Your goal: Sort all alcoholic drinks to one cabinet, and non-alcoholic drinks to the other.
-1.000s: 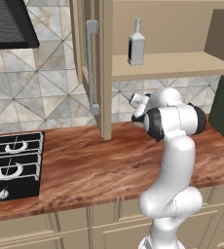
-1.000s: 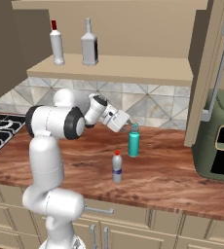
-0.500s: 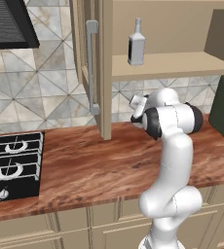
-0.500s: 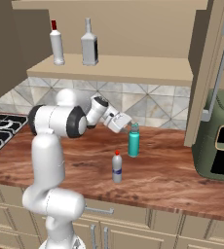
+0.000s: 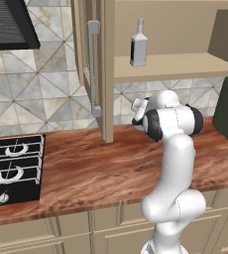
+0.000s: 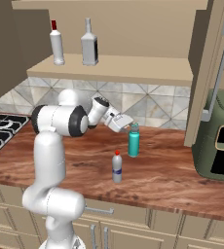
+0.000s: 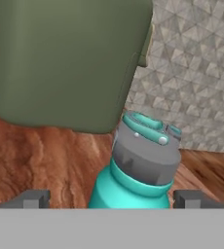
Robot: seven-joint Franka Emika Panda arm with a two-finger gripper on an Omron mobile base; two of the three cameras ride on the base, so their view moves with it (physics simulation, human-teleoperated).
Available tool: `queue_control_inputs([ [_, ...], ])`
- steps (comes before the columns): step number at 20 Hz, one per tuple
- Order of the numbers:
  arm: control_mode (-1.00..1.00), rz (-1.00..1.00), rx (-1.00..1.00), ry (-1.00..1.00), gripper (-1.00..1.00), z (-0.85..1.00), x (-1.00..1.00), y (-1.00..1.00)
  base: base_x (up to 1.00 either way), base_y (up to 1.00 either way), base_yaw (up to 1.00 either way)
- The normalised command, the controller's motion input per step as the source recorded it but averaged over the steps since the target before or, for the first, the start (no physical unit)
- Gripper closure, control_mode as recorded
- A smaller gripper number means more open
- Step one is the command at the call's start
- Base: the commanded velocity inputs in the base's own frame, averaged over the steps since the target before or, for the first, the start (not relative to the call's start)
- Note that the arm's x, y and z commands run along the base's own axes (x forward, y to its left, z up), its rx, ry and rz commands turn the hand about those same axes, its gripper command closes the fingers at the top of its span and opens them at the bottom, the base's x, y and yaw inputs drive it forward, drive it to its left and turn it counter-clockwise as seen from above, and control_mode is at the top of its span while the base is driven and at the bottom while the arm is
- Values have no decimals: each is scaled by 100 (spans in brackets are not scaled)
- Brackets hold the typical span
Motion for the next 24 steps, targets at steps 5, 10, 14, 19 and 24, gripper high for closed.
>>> queue_control_inputs([
  [5,-100,-4,-3,4,-100,0,0,-14,0,0,0],
  [10,-100,-3,-2,0,-100,0,0,-17,0,0,0],
  [14,-100,-3,-1,0,-100,0,0,-15,0,0,0],
  [19,-100,-5,-2,0,-100,0,-4,-16,0,0,0],
  [24,-100,-6,-3,0,-100,0,-18,-14,0,0,0],
])
